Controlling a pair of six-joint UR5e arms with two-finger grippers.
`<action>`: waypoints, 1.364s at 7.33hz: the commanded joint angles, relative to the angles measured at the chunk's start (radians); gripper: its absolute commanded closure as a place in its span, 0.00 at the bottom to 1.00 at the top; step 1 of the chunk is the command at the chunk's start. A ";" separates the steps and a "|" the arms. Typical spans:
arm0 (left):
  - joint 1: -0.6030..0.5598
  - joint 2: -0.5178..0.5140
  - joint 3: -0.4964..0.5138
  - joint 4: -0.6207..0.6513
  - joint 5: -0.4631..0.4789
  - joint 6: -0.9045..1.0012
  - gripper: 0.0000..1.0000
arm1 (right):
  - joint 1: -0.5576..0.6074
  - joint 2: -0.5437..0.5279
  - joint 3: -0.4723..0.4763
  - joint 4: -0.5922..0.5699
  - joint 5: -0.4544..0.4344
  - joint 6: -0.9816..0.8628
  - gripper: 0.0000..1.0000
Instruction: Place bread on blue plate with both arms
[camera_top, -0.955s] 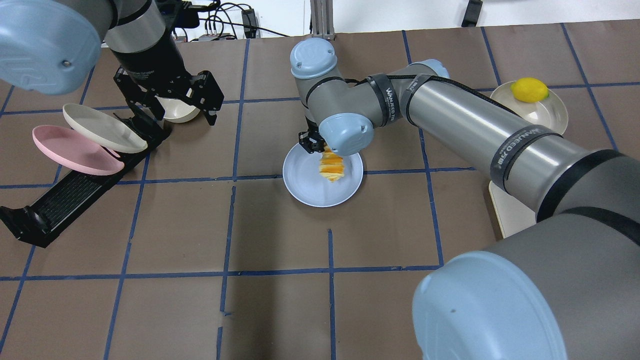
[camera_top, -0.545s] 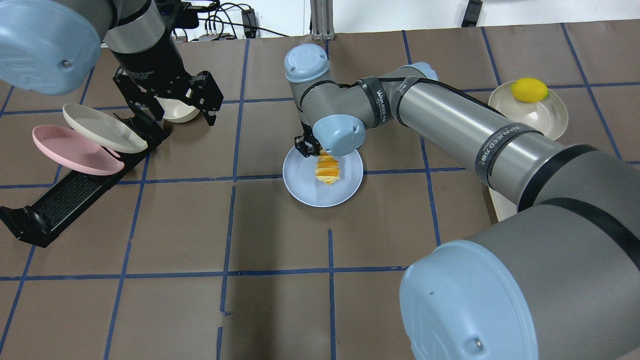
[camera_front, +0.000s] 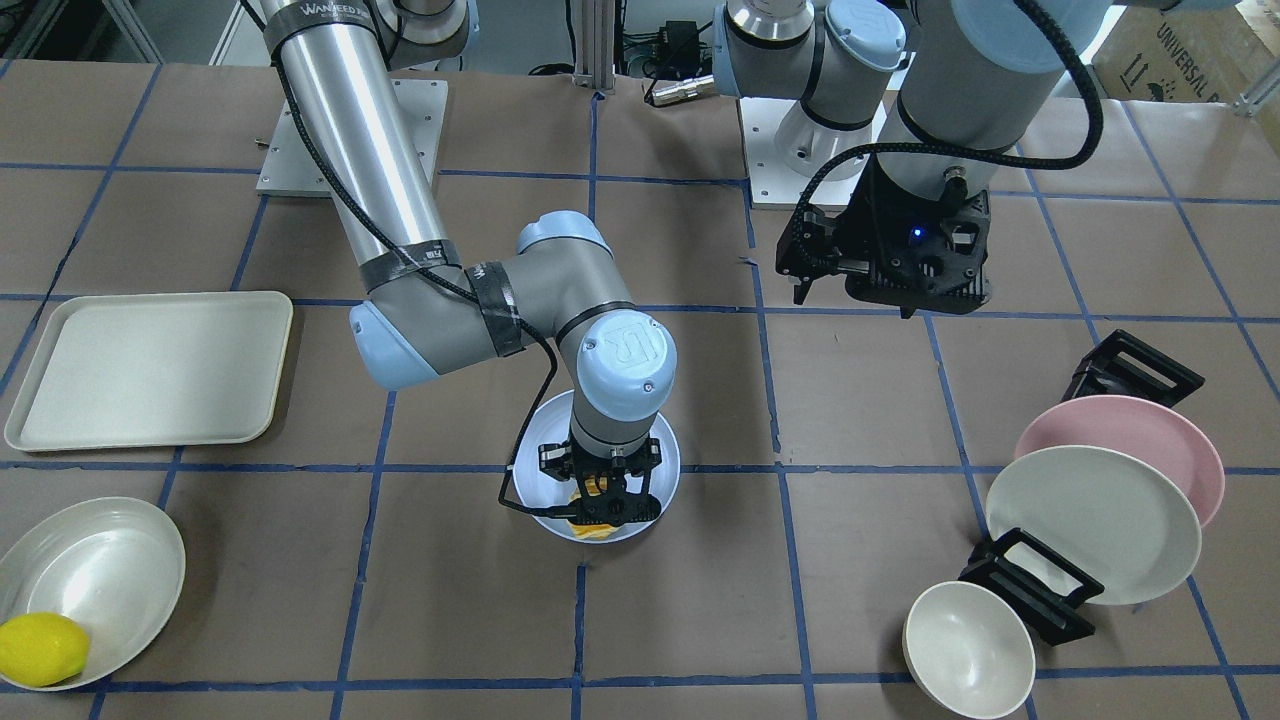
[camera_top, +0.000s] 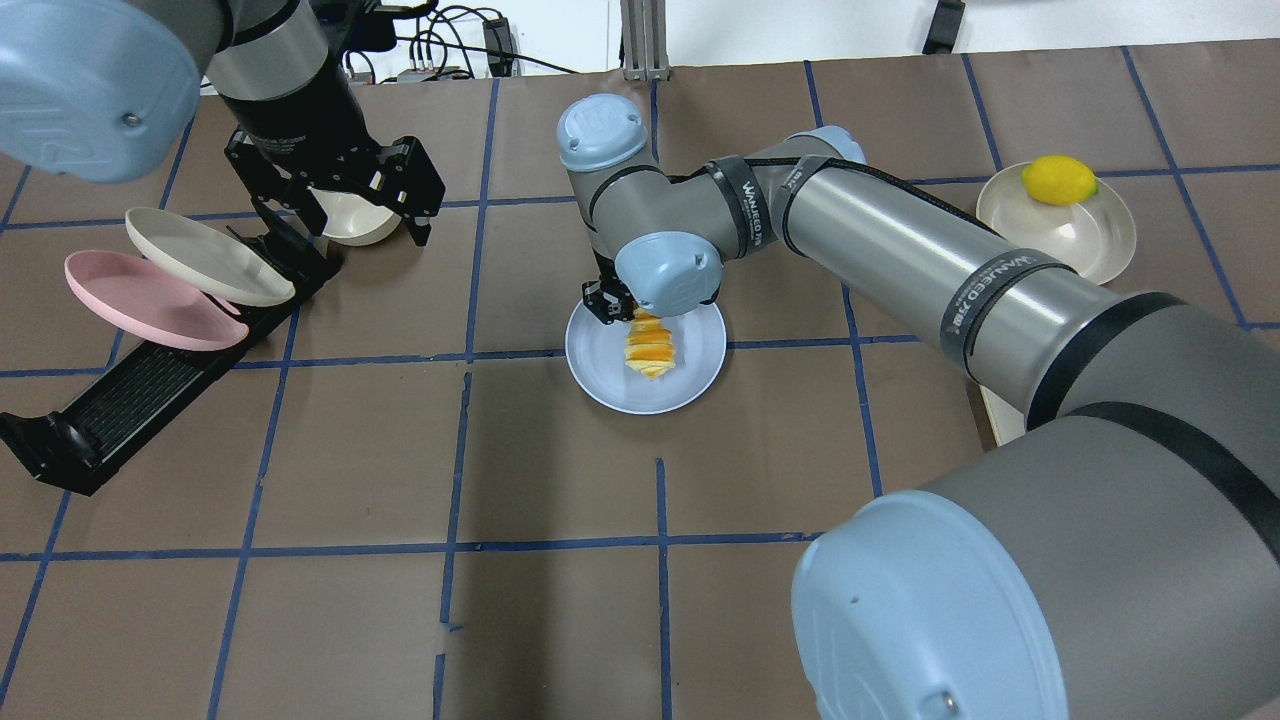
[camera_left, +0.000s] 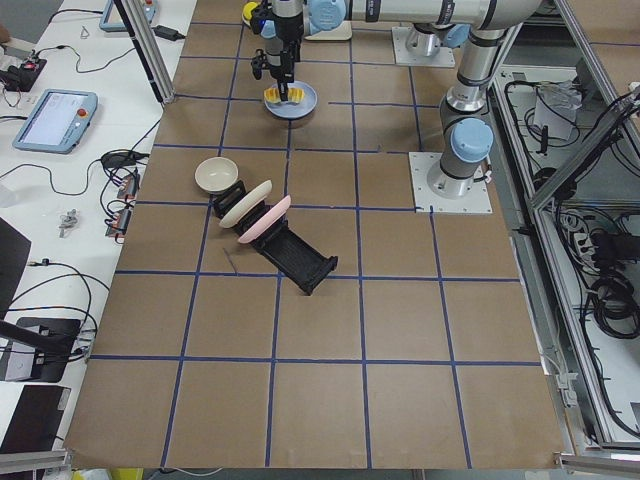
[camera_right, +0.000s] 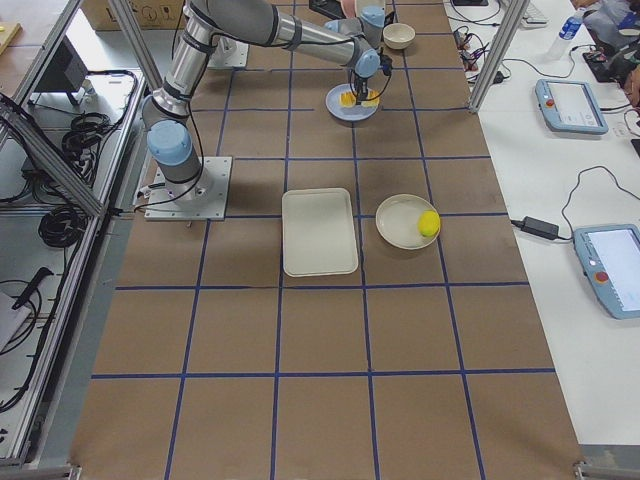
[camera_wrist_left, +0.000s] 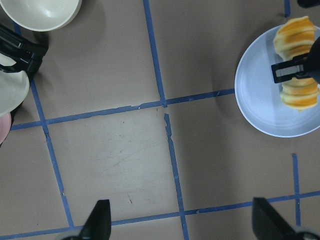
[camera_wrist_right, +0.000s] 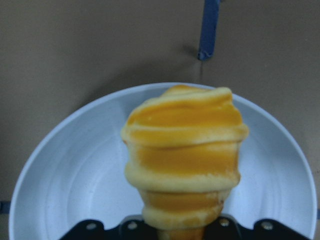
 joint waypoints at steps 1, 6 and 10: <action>0.000 0.008 -0.007 0.000 0.000 0.000 0.00 | 0.004 -0.001 0.001 0.007 -0.003 0.001 0.87; 0.000 0.006 -0.004 0.002 -0.001 0.003 0.00 | 0.003 -0.002 0.001 0.018 -0.014 0.001 0.00; 0.000 0.011 -0.006 0.002 -0.001 0.005 0.00 | -0.028 -0.066 -0.057 0.111 -0.006 0.004 0.00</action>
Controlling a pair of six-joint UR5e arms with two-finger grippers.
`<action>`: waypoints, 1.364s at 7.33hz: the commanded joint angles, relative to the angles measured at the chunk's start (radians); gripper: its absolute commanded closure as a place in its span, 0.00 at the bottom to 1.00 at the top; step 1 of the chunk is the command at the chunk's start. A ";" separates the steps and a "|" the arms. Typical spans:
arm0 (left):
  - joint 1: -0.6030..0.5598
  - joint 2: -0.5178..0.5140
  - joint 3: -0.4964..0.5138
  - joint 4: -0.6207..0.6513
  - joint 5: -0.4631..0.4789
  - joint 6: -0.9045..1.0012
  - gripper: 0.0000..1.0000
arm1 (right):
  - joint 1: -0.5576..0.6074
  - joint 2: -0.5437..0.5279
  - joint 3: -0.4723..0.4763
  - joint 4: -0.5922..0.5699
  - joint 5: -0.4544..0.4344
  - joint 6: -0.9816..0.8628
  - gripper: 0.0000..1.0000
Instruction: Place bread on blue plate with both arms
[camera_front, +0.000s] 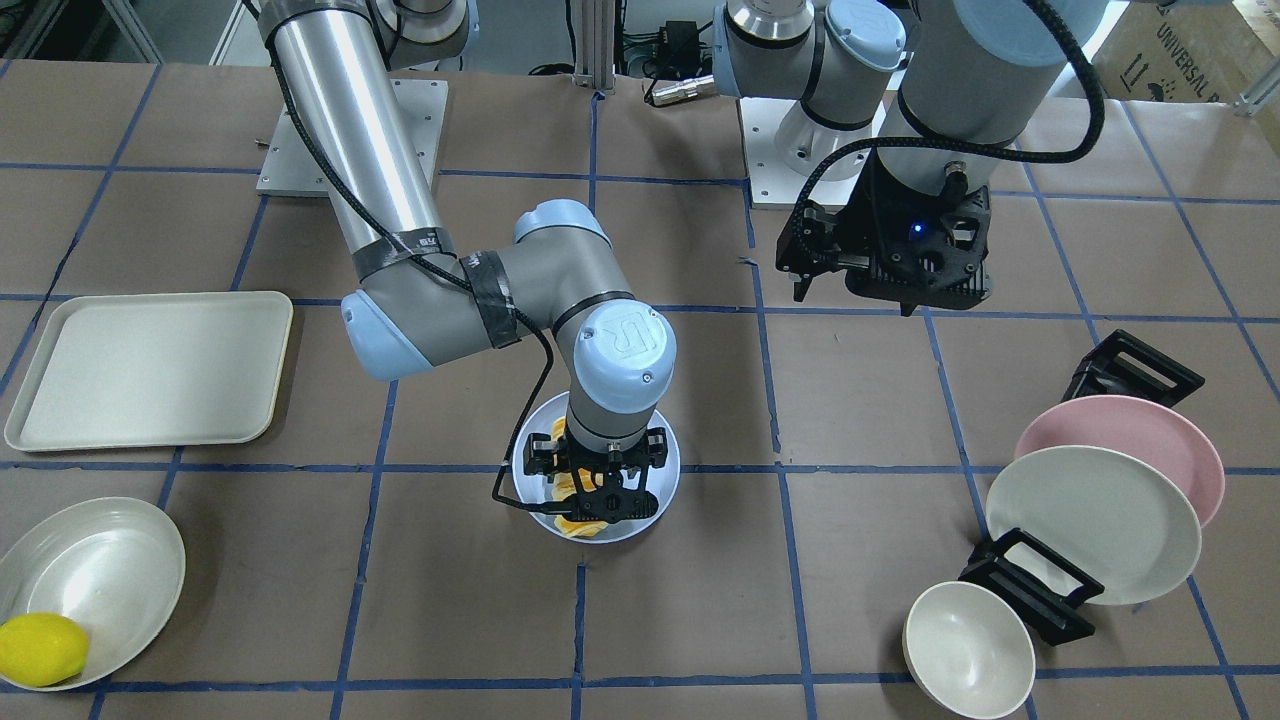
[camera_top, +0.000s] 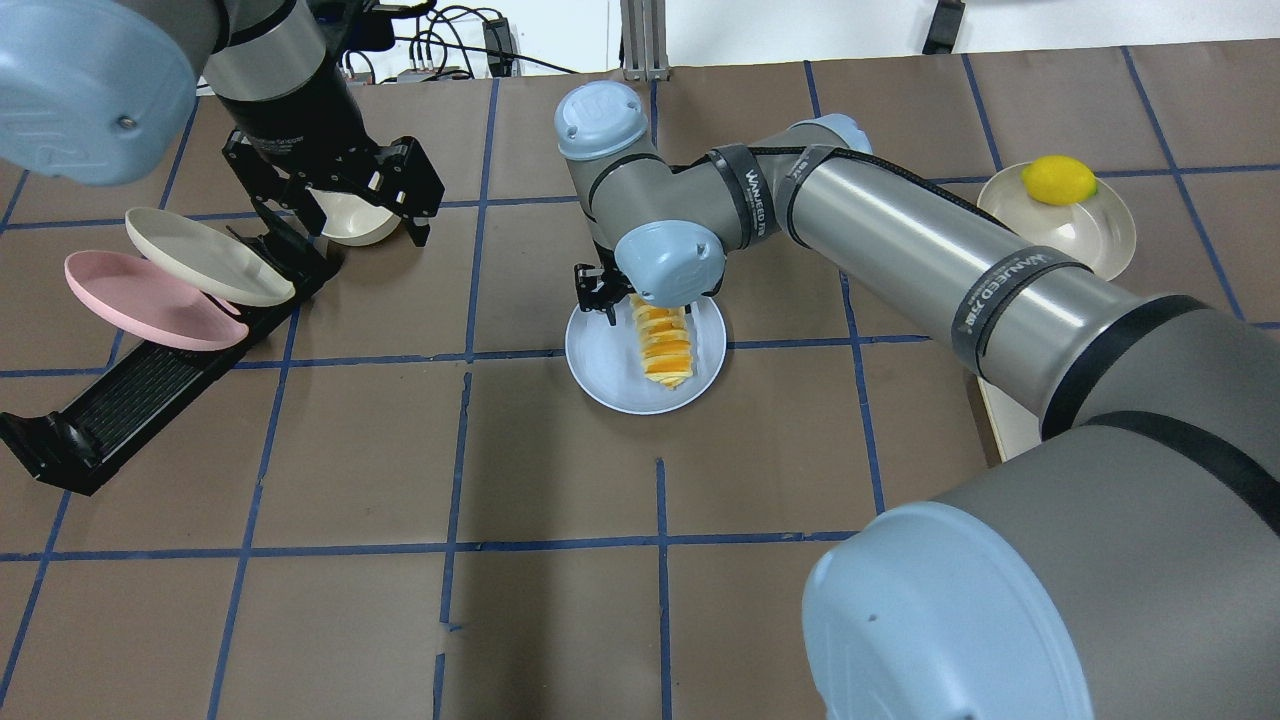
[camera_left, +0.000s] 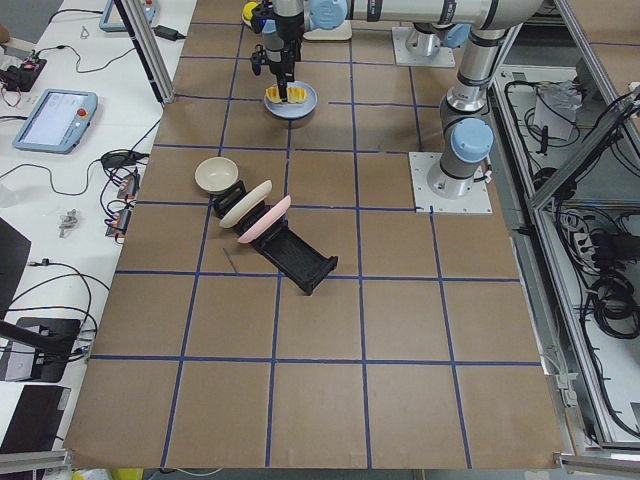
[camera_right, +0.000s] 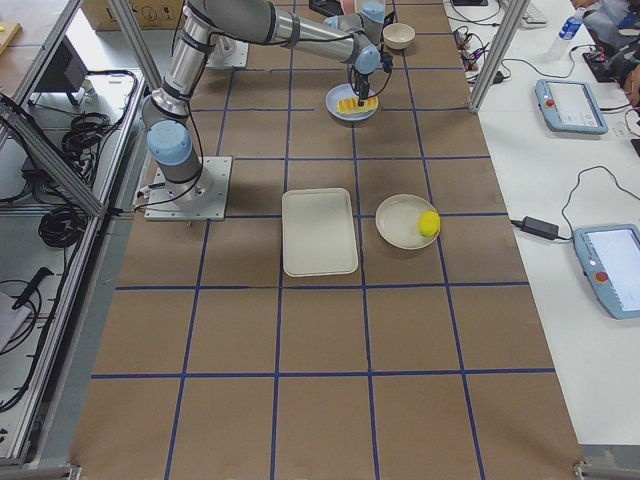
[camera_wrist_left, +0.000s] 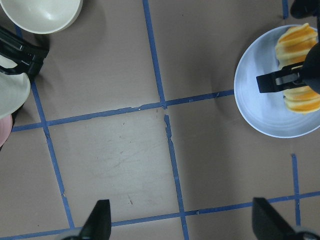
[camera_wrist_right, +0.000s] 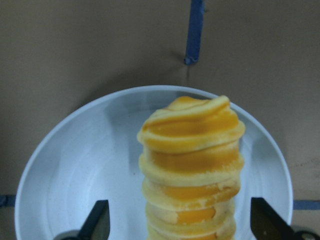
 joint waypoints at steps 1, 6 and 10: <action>0.000 0.005 -0.001 0.000 0.000 0.001 0.00 | -0.043 -0.069 -0.092 0.177 -0.003 0.000 0.00; 0.000 0.002 0.005 0.000 0.000 -0.005 0.00 | -0.268 -0.200 -0.293 0.353 -0.111 -0.209 0.00; 0.000 0.001 0.002 -0.002 0.002 -0.005 0.00 | -0.410 -0.300 -0.281 0.418 -0.045 -0.410 0.00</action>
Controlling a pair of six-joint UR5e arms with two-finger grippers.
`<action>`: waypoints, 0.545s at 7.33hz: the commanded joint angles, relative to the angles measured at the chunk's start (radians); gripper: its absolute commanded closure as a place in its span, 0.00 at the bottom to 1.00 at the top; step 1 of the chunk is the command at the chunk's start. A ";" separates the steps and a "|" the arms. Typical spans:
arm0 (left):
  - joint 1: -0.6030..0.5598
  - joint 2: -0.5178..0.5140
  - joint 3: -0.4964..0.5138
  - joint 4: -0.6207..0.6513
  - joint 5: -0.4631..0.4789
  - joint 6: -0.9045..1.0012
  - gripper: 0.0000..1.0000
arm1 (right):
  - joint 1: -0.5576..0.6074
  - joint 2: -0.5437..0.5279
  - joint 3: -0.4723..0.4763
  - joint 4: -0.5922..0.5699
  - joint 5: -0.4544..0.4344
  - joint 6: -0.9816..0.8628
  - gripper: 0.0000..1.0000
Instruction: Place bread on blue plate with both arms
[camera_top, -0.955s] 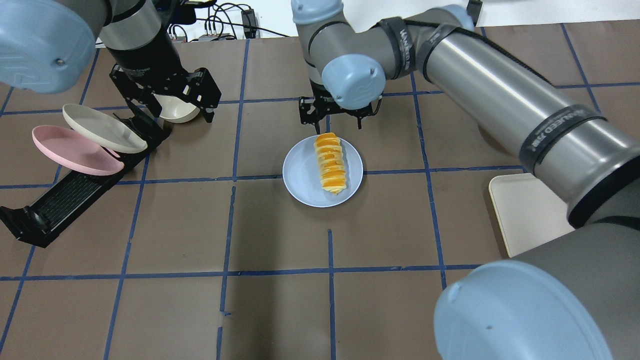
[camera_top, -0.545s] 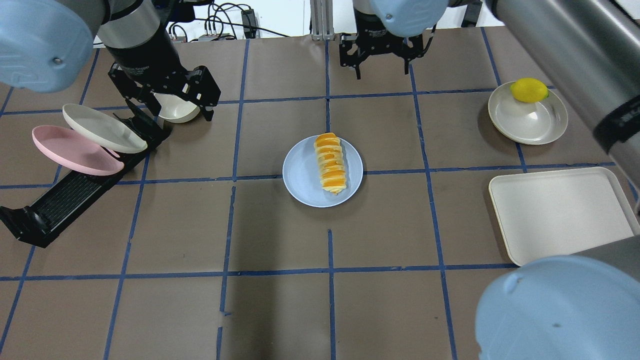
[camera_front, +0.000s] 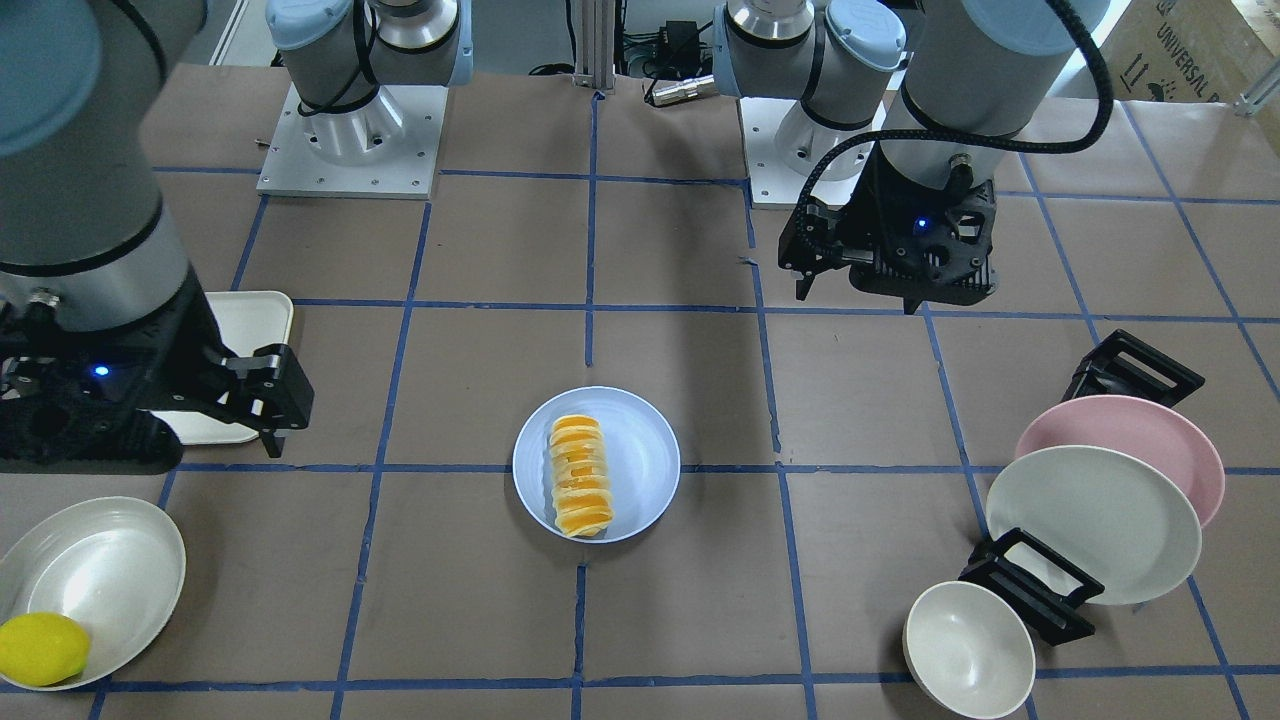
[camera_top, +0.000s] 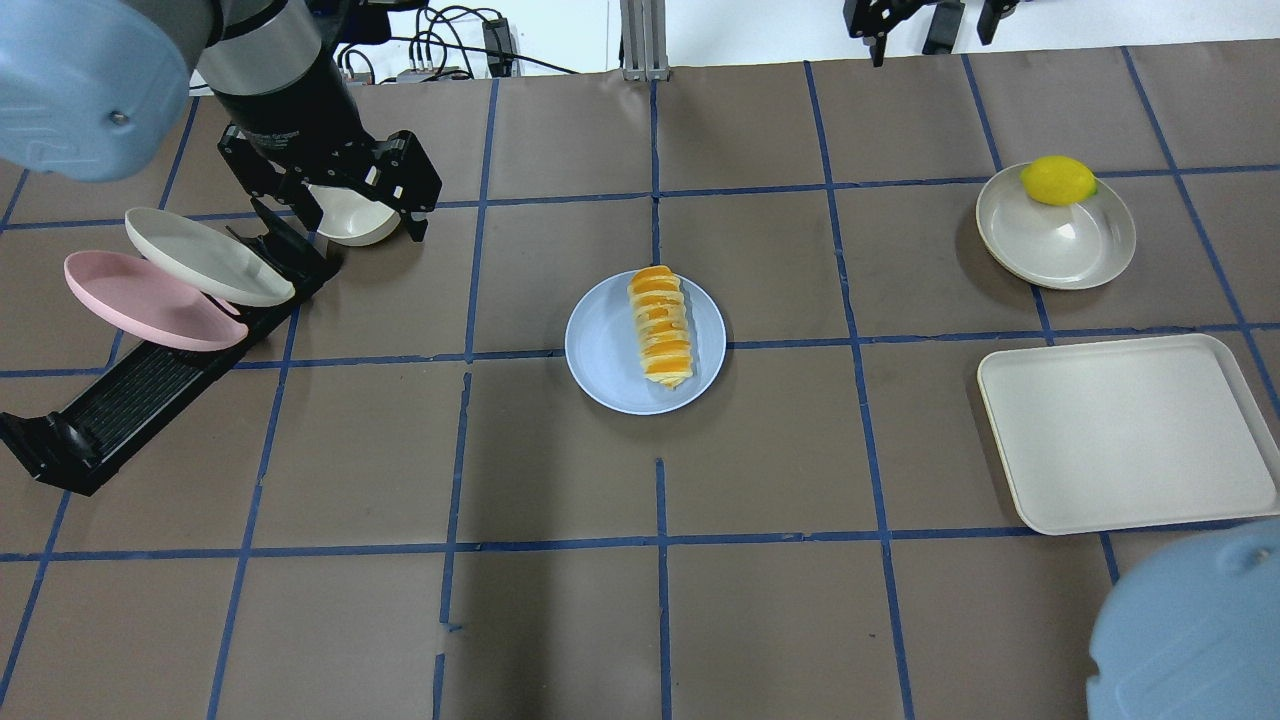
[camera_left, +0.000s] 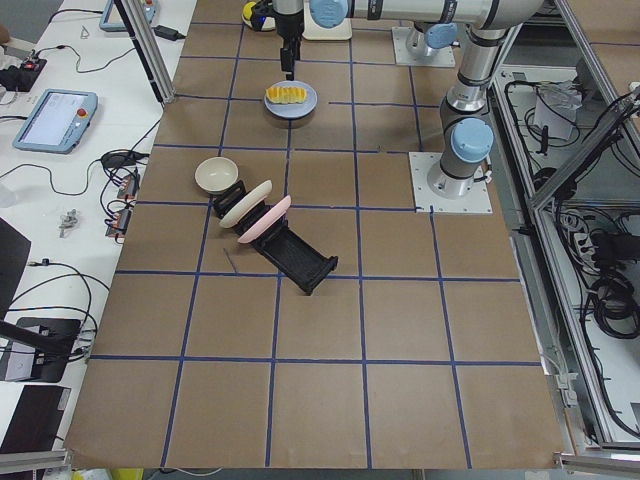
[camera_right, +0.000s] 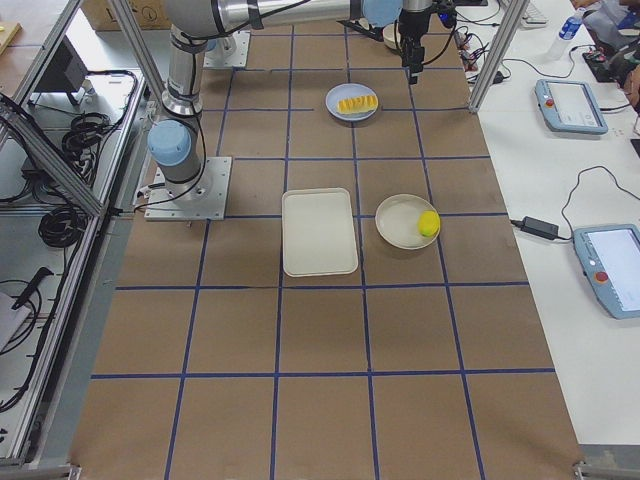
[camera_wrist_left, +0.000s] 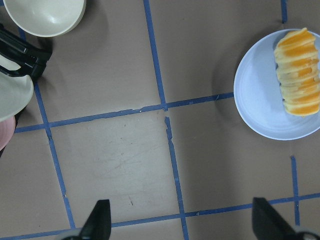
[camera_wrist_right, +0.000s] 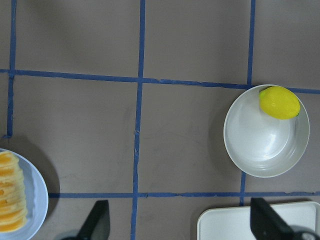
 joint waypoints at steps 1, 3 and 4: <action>0.000 -0.007 -0.002 0.001 0.000 0.000 0.00 | -0.030 -0.052 0.002 0.129 0.066 -0.015 0.01; 0.011 -0.004 0.014 0.000 -0.001 -0.002 0.00 | -0.035 -0.104 0.057 0.147 0.116 -0.019 0.01; 0.012 0.014 0.004 0.001 -0.001 -0.005 0.00 | -0.035 -0.162 0.152 0.124 0.116 -0.019 0.01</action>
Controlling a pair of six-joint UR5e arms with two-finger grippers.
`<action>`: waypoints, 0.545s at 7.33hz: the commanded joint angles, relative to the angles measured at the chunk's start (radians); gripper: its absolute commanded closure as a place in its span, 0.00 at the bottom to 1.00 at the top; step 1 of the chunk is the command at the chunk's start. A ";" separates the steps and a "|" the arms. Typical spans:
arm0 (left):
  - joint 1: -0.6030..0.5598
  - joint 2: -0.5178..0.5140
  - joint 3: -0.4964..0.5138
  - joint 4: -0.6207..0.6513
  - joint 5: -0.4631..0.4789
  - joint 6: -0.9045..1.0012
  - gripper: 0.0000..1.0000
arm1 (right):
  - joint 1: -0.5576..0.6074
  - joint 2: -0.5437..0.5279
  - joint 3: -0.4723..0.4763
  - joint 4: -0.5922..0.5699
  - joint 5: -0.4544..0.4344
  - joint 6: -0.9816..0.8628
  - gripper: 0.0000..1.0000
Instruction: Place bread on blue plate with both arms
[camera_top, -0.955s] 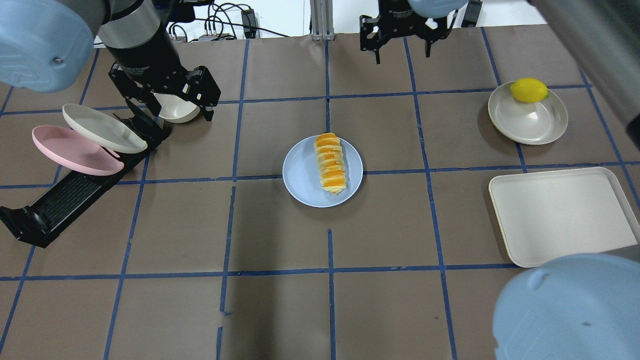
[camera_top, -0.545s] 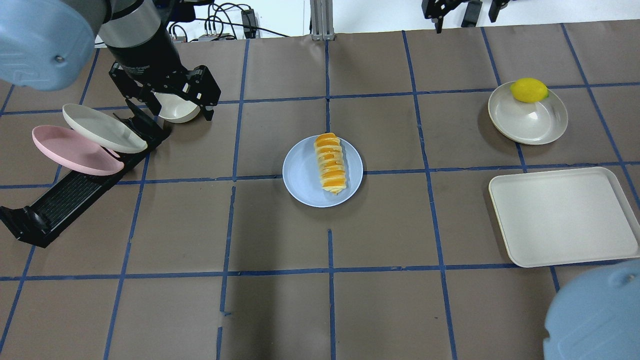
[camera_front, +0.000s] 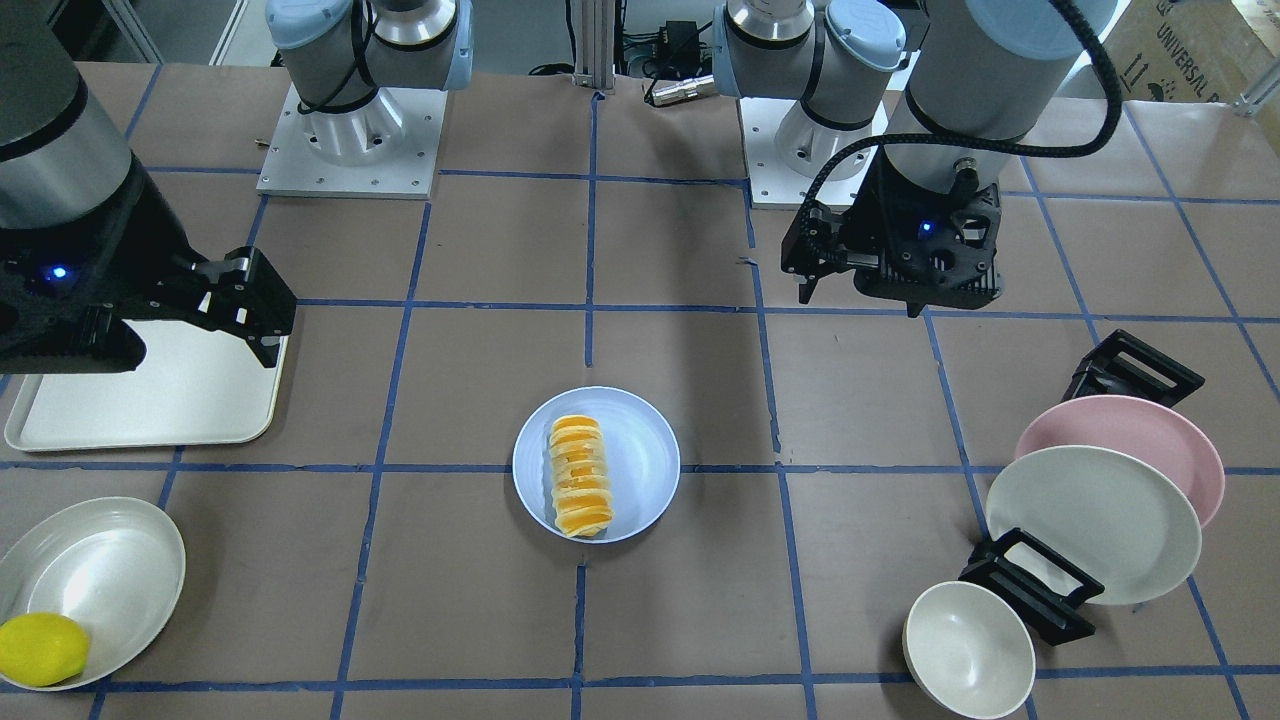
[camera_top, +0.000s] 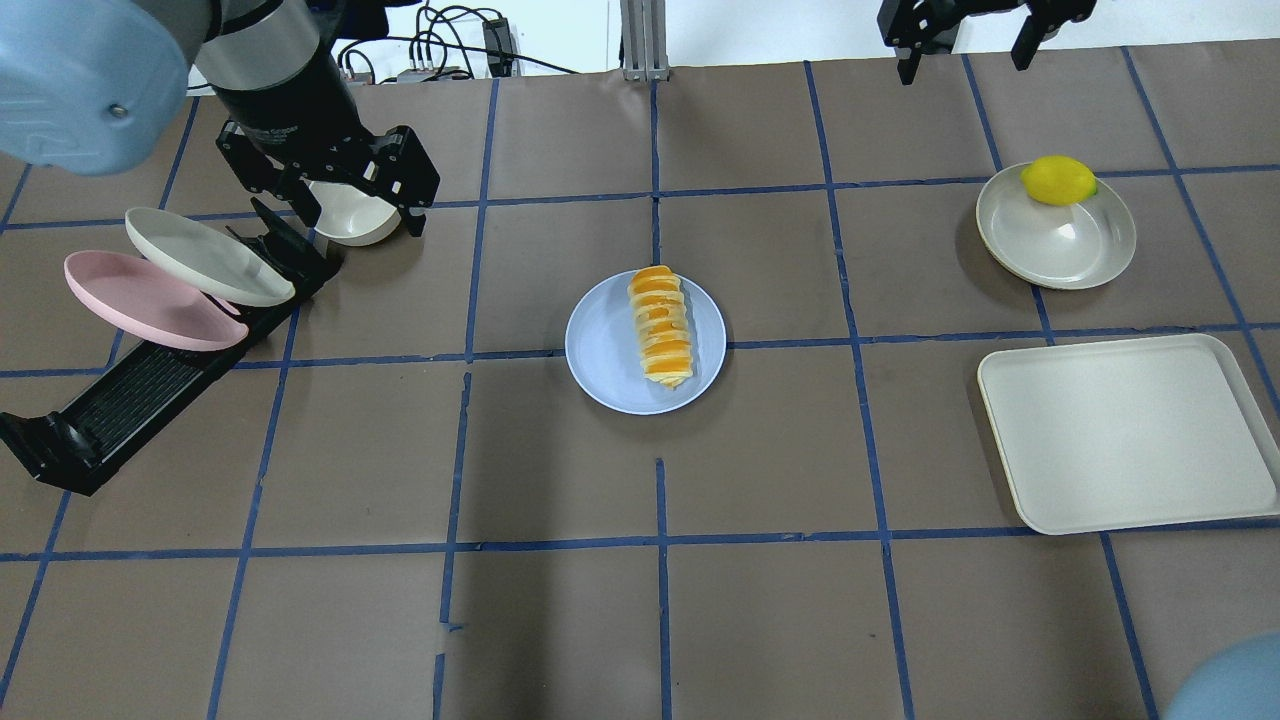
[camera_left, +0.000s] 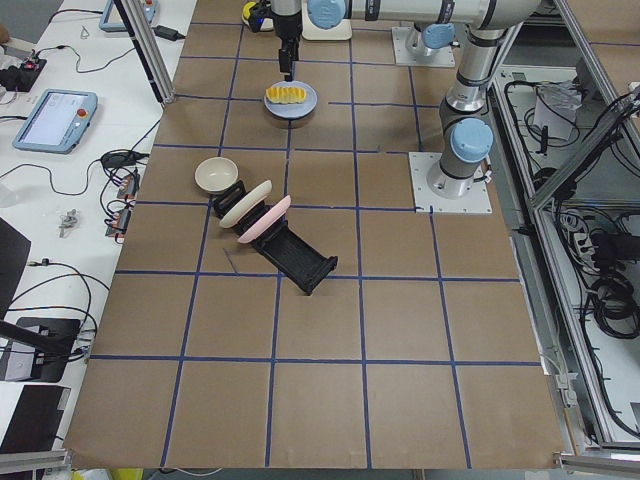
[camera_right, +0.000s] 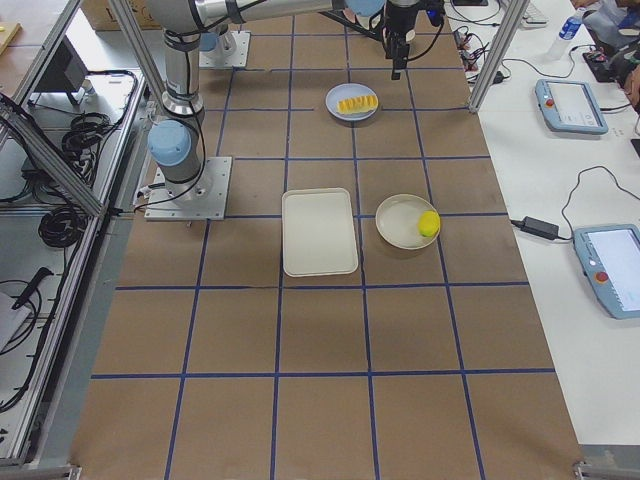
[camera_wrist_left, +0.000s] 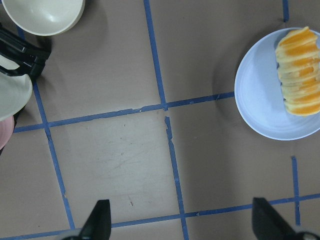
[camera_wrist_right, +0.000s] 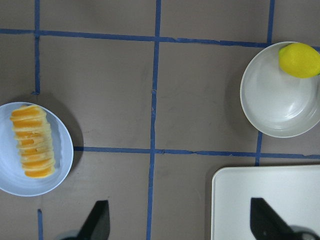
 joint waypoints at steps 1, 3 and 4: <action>0.005 0.024 -0.020 0.020 -0.001 -0.006 0.00 | -0.001 -0.127 0.180 -0.045 0.011 -0.001 0.01; 0.005 0.022 -0.019 0.025 -0.001 -0.006 0.00 | -0.001 -0.243 0.353 -0.115 0.005 0.002 0.01; 0.003 0.021 -0.020 0.025 -0.001 -0.006 0.00 | -0.001 -0.294 0.426 -0.148 -0.009 0.008 0.01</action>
